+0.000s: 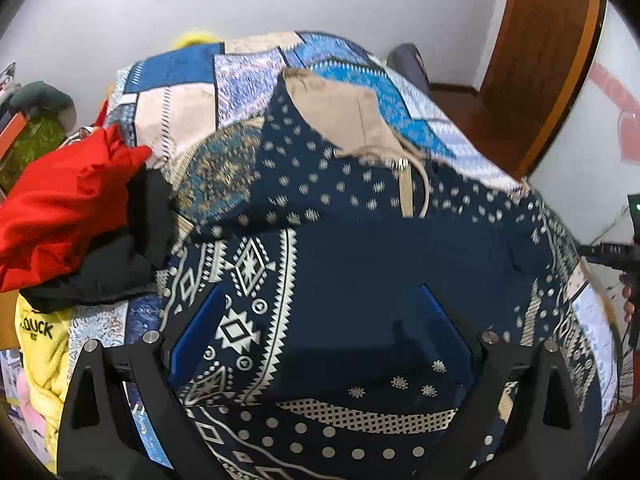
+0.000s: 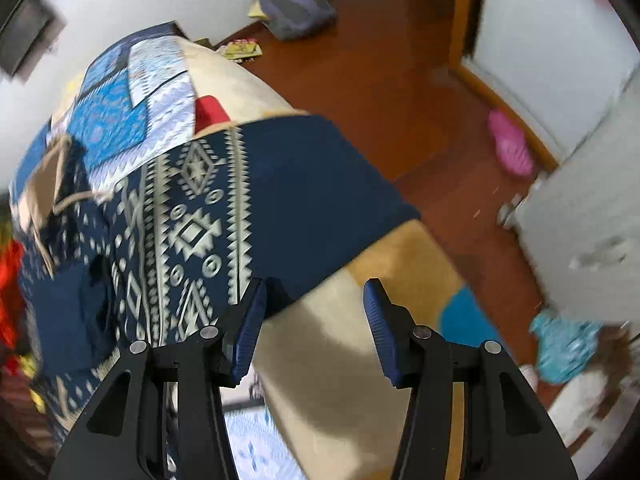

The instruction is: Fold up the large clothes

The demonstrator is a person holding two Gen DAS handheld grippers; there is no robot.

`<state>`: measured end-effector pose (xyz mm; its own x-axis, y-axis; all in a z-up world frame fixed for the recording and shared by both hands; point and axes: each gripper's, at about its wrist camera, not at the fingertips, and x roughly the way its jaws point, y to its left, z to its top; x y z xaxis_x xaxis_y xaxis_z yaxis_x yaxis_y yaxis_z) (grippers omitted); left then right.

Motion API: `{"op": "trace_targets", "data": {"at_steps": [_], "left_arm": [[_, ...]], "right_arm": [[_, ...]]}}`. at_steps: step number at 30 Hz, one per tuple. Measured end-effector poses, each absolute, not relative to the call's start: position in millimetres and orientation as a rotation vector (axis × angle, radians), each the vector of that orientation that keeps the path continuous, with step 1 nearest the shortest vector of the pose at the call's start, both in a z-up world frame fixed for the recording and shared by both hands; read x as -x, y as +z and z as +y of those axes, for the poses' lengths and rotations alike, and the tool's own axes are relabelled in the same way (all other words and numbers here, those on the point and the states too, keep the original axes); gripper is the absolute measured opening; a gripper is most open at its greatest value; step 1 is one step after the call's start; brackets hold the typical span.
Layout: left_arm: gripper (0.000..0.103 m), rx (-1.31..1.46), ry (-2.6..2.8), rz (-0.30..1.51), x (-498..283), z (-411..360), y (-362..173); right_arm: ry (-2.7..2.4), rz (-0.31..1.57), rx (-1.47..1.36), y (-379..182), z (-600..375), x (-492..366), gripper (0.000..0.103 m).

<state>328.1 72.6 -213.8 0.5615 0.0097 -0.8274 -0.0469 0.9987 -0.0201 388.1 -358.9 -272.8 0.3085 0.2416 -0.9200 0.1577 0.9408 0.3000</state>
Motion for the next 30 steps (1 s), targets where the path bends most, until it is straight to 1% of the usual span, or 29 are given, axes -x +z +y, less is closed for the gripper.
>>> {"op": "trace_targets", "data": {"at_steps": [2, 5, 10, 11, 12, 13, 14, 16, 18, 23, 26, 30], "left_arm": [[0.096, 0.041, 0.033, 0.986, -329.5, 71.5, -219.9], [0.096, 0.068, 0.036, 0.996, -330.8, 75.6, -225.1], [0.096, 0.112, 0.054, 1.003, -332.2, 84.1, -229.7], [0.096, 0.118, 0.055, 1.006, -332.0, 85.3, -230.6], [0.096, 0.128, 0.057, 1.009, -330.8, 87.1, -231.8], [0.096, 0.133, 0.057, 1.011, -329.7, 88.1, -232.4], [0.096, 0.136, 0.058, 1.011, -328.1, 89.0, -232.4], [0.096, 0.135, 0.063, 1.004, -323.7, 90.6, -230.8], [0.096, 0.13, 0.066, 0.994, -318.7, 92.9, -227.9], [0.096, 0.111, 0.08, 0.973, -308.9, 98.8, -219.2], [0.096, 0.115, 0.078, 0.955, -303.0, 101.7, -212.2], [0.096, 0.107, 0.079, 0.931, -294.7, 103.8, -202.2]], "right_arm": [[0.058, 1.253, -0.473, -280.5, -367.8, -392.4, 0.05], [0.056, 1.235, -0.553, -286.3, -374.4, -398.1, 0.05], [0.019, 1.196, -0.565, -289.6, -371.5, -410.8, 0.05], [0.004, 1.187, -0.566, -289.7, -369.6, -414.1, 0.048], [-0.011, 1.177, -0.566, -289.9, -368.1, -417.0, 0.044], [-0.013, 1.169, -0.565, -289.4, -365.5, -419.2, 0.03], [-0.012, 1.167, -0.545, -287.5, -361.0, -420.3, 0.026], [-0.011, 1.147, -0.491, -277.8, -355.6, -419.0, 0.008], [0.011, 1.127, -0.456, -264.9, -349.6, -416.9, 0.007], [0.082, 1.017, -0.371, -207.4, -325.8, -403.3, 0.006], [0.178, 0.935, -0.317, -162.4, -296.9, -388.4, 0.006], [0.311, 0.867, -0.255, -123.8, -252.7, -372.4, 0.006]]}}
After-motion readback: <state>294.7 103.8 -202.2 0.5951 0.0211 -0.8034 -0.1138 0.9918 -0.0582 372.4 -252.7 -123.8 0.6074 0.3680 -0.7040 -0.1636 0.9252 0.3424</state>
